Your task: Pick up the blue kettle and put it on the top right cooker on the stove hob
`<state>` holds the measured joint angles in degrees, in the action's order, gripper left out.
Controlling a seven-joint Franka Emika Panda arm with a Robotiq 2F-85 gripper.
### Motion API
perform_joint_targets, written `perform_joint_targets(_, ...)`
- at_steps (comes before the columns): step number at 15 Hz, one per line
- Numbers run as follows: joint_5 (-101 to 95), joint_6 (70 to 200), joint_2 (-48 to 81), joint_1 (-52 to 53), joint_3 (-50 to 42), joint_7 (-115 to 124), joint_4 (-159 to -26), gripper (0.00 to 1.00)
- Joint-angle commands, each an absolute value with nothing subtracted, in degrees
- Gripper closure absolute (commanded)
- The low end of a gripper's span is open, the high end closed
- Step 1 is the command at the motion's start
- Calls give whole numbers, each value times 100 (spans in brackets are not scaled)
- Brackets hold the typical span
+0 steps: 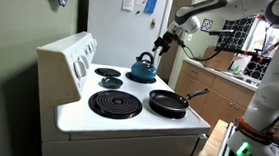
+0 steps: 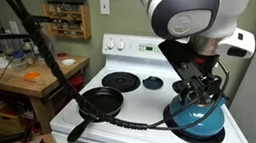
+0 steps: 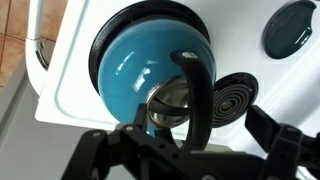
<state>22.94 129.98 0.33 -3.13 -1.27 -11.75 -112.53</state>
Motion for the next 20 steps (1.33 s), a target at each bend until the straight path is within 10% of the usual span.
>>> perform_joint_targets(1,2675,13154,467,-307,-149,-1843,-10880,0)
perform_joint_targets(14,4671,12767,1461,-696,51,-2832,-10041,5)
perform_joint_targets(20,5267,12266,1713,-818,52,-2804,-9798,44)
